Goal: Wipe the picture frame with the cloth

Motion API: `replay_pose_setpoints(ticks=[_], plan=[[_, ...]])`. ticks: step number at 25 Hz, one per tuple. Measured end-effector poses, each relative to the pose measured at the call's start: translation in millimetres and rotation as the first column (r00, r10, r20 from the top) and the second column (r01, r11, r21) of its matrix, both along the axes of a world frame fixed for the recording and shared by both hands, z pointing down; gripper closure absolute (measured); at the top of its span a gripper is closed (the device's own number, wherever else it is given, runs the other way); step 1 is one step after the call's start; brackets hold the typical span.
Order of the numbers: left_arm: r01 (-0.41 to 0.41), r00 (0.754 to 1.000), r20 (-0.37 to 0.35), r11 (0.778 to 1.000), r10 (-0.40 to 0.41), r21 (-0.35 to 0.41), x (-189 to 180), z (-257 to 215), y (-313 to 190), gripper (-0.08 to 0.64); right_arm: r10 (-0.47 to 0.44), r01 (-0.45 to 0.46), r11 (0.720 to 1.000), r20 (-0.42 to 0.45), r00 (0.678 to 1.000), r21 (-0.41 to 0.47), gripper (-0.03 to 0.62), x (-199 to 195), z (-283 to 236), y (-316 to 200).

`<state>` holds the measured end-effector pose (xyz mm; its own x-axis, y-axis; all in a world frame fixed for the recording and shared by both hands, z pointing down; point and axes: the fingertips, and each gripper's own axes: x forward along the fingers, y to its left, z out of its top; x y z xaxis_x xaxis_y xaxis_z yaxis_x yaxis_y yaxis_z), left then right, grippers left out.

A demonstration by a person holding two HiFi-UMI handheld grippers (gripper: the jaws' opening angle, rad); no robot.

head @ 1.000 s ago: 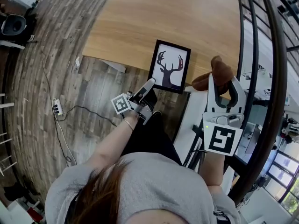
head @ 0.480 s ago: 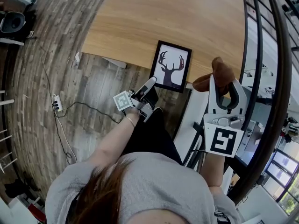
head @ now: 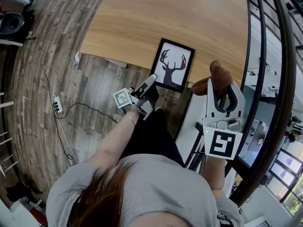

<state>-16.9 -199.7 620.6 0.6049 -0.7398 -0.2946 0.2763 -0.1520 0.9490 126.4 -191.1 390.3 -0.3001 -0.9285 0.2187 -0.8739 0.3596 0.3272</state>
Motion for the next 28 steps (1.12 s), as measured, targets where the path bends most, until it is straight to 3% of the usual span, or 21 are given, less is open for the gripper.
replay_pose_setpoints(ticks=[5,10,18,21,25,28], plan=[[-0.051,0.998,0.032,0.998,0.050,0.047,5,-7,0,0.477,0.000,0.000,1.000,0.004,1.000,-0.010,0.459,-1,3,2],[-0.072,0.986,0.155,0.995,0.061,0.068,-1,1,2,0.415,-0.008,0.009,1.000,0.038,0.999,-0.014,0.459,-3,6,-2],[-0.061,0.961,0.272,0.997,0.047,0.043,-36,14,12,0.390,-0.029,0.030,1.000,0.091,0.995,-0.008,0.459,-22,-1,-7],[0.003,0.948,0.318,0.999,-0.015,0.038,-62,14,18,0.391,-0.045,0.045,0.999,0.071,0.997,-0.002,0.459,-22,-3,-5],[0.006,0.924,0.376,0.986,-0.068,0.164,-68,-39,20,0.391,-0.070,0.070,0.998,0.062,0.996,-0.005,0.459,-23,-9,4],[-0.016,0.875,0.460,0.942,-0.149,0.336,-50,-108,13,0.393,-0.071,0.070,0.997,0.120,0.990,0.010,0.459,-30,-15,9]])
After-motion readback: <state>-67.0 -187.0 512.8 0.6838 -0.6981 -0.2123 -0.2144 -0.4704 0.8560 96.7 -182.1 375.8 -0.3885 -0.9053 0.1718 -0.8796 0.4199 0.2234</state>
